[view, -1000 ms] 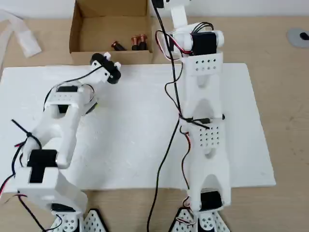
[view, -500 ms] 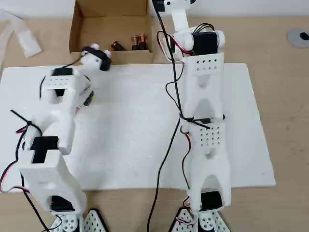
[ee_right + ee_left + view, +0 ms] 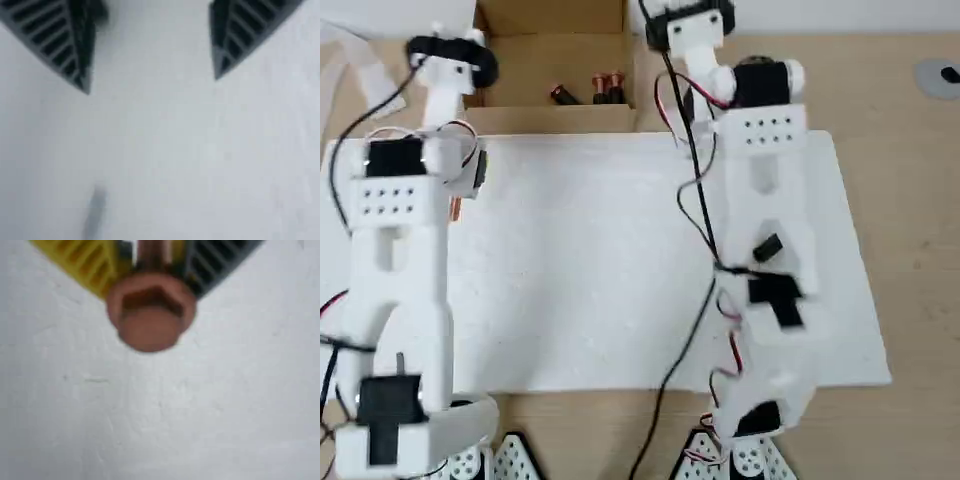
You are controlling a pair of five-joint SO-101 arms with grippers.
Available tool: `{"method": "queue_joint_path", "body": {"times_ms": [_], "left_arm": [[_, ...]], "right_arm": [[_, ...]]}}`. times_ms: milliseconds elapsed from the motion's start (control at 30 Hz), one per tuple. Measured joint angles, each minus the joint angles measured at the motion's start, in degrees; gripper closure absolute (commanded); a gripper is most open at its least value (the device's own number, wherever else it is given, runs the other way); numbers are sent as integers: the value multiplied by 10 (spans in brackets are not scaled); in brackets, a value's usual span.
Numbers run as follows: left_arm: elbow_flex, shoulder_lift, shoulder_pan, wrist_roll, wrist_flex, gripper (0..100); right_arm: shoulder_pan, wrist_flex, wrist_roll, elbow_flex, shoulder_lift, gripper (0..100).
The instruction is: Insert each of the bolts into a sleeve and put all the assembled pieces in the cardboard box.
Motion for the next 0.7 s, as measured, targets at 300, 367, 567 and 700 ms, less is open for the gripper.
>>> {"method": "queue_joint_path", "body": {"times_ms": [300,367,567,700], "left_arm": [[0,-99,0,111,89,989],[0,-125,7,111,104,989],[26,-223,58,111,111,990],[98,-273,84,110,105,991]], "right_arm": [[84,-3,18,283,-222,804],[100,-13,26,342,-260,804],[175,-152,-26,549,-382,804],[180,-255,-70,690,-434,804]]}}
